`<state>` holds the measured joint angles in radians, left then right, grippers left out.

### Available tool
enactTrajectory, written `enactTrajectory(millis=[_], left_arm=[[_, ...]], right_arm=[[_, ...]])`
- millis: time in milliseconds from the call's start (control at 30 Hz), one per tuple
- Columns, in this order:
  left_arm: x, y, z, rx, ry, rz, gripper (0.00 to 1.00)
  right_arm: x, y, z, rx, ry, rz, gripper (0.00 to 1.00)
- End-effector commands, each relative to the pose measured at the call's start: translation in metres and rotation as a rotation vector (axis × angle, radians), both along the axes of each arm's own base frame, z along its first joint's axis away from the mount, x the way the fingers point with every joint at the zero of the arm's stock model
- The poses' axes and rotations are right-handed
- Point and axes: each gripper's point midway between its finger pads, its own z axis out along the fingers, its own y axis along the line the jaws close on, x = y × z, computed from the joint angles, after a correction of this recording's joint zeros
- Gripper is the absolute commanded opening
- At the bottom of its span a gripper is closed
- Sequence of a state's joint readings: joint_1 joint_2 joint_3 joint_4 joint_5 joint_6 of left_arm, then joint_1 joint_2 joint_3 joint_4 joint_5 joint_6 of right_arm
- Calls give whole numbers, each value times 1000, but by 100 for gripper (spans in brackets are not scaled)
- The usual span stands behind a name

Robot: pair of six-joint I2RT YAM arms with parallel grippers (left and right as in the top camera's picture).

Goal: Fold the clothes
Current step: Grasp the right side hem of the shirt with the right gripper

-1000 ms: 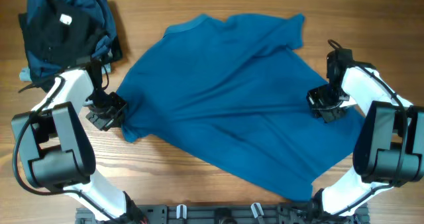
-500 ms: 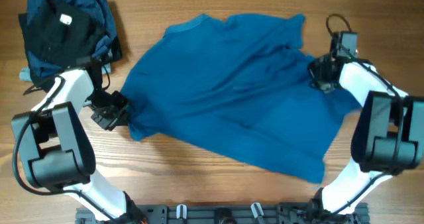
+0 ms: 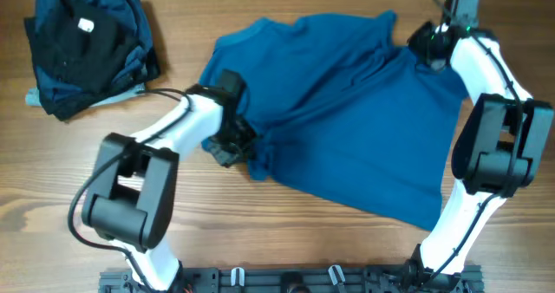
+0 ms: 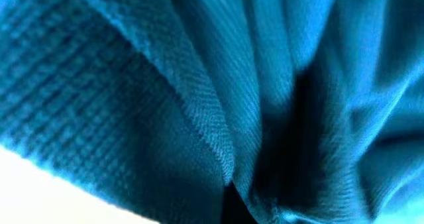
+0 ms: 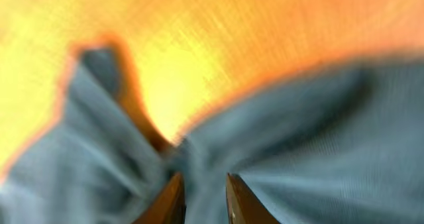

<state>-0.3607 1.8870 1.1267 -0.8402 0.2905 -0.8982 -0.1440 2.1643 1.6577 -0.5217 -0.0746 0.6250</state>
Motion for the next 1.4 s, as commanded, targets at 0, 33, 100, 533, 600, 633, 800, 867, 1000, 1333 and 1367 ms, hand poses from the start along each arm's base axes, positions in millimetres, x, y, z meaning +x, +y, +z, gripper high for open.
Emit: enactTrajectory(millis=[0,33,100,533,600,633,800,867,1000,1333,1367], left_arm=[[-11,-21,-4,15,9,-18,4],[-11,-18,-6,46,-2,-29,4],[-12,-12,-7,75,-5,-40,4],[0,50,-9,213,-3,-2,4],[1,53,-9,215,-3,6,4],[2,54,-9,216,-2,9,4],[5,55,-9,213,-10,19,4],[6,55,-9,212,-13,19,4],[4,56,-9,213,-8,19,4],[4,56,-9,214,-6,19,8],[4,56,-9,214,-5,19,8]], right_arm=[[12,-19,51,-116,-7,41,32],[9,-19,66,-112,7,39,43],[-7,-18,93,-87,55,9,66],[-208,12,187,58,367,-280,100],[-234,14,175,79,416,-367,100],[-249,15,169,84,439,-417,100],[-341,30,121,110,593,-529,100],[-370,40,94,136,694,-560,100],[-405,53,53,169,847,-645,100],[-412,76,9,207,862,-584,99],[-413,78,3,205,860,-603,99]])
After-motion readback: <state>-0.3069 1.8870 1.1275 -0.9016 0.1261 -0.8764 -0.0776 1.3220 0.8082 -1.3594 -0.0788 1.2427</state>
